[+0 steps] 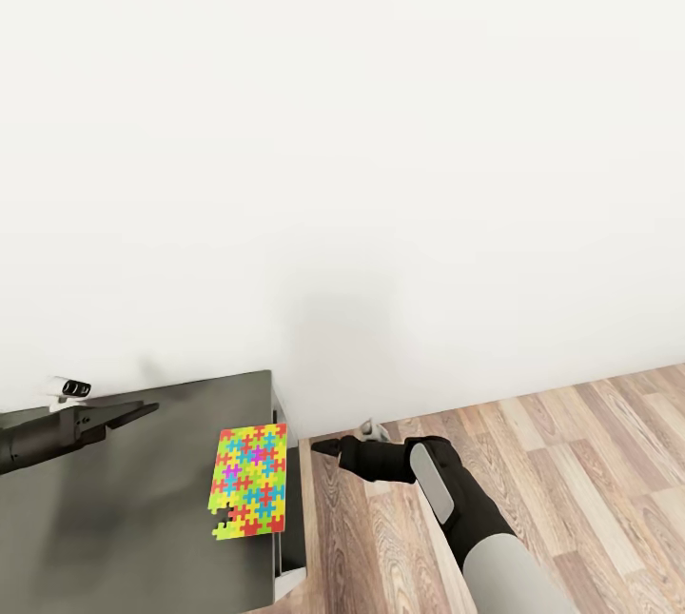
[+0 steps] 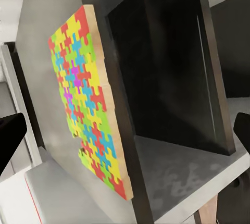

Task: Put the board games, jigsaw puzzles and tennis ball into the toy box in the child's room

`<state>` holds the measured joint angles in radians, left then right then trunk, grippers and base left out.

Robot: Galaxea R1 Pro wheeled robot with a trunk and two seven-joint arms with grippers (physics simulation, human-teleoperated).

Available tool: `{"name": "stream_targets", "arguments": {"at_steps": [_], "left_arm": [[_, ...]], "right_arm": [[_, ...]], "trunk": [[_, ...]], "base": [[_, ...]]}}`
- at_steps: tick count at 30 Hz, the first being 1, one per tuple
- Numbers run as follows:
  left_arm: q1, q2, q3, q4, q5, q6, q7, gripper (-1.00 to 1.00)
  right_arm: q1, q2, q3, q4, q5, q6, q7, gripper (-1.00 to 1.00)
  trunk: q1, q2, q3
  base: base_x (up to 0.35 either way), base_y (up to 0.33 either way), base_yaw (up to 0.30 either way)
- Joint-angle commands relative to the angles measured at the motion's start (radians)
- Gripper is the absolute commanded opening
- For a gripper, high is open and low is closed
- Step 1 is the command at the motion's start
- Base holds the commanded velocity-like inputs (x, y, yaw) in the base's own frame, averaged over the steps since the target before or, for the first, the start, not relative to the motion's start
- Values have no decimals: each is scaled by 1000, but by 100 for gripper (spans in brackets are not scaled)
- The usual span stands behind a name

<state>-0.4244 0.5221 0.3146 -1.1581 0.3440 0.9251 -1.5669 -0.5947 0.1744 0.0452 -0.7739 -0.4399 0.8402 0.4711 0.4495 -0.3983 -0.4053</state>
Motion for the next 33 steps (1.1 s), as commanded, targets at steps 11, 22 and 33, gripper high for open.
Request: {"name": "stream_targets", "arguments": {"at_steps": [11,22,33], "left_arm": [[-1,0,0,-1,0,11,-4,100],[-1,-1,0,-1,0,11,-4,100],[-1,-1,0,0,0,11,-4,100]], "right_arm": [[-1,0,-1,-1,3,4,4,100],[-1,0,-1,-1,1,5,4,100],[-1,0,-1,-1,0,5,4,100]], "trunk": [[1,-2,-2],[1,-2,-2],[1,-2,-2]], "base": [[0,0,98],[0,0,69],[0,0,16]]}}
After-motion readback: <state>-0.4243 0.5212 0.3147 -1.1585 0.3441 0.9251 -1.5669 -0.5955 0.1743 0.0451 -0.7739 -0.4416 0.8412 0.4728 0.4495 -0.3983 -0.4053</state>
